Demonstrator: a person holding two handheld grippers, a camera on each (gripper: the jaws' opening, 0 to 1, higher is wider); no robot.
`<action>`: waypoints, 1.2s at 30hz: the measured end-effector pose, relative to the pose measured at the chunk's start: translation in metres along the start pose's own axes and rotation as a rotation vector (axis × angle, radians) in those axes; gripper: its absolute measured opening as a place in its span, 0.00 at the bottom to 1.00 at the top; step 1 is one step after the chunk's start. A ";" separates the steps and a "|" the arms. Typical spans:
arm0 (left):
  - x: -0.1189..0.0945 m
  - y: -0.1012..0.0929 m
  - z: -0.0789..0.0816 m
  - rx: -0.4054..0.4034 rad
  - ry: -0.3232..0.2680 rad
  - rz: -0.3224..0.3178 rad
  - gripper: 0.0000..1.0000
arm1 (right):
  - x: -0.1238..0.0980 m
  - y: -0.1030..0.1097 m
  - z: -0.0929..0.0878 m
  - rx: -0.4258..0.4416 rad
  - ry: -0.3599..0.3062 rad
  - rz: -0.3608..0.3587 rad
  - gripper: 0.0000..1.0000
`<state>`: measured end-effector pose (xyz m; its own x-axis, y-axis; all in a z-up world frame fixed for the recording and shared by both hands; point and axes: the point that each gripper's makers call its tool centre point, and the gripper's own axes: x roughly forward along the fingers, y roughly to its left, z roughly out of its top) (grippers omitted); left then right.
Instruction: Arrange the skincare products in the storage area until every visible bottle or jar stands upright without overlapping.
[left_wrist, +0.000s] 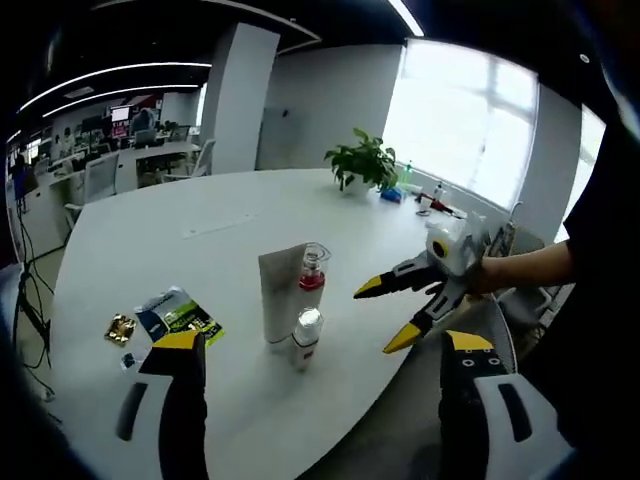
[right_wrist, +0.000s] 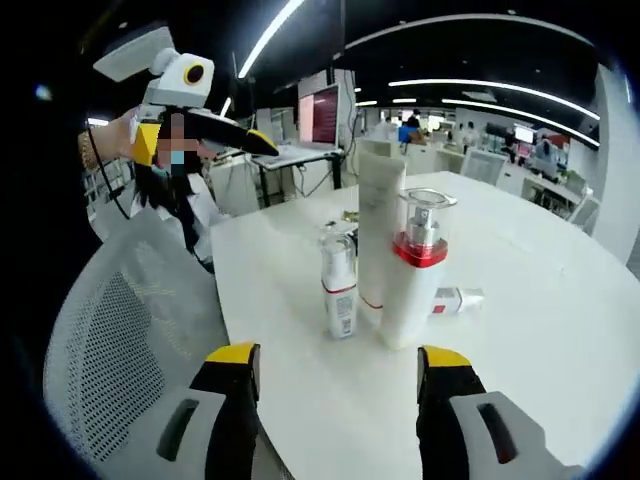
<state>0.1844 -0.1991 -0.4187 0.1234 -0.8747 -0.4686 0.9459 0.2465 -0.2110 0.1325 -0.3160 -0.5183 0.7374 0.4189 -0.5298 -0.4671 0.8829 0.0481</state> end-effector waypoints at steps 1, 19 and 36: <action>-0.001 0.000 -0.001 0.000 0.002 0.001 0.91 | -0.002 0.001 0.002 0.001 -0.005 -0.004 0.65; -0.023 0.020 -0.024 -0.056 0.027 0.077 0.99 | -0.037 -0.008 0.015 0.118 -0.090 -0.162 0.80; -0.031 0.044 -0.062 -0.143 0.082 0.130 0.99 | -0.058 -0.026 -0.003 0.243 -0.129 -0.296 0.95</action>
<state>0.2032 -0.1354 -0.4663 0.2114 -0.7962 -0.5669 0.8705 0.4172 -0.2613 0.1009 -0.3641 -0.4916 0.8853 0.1488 -0.4406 -0.1079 0.9873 0.1165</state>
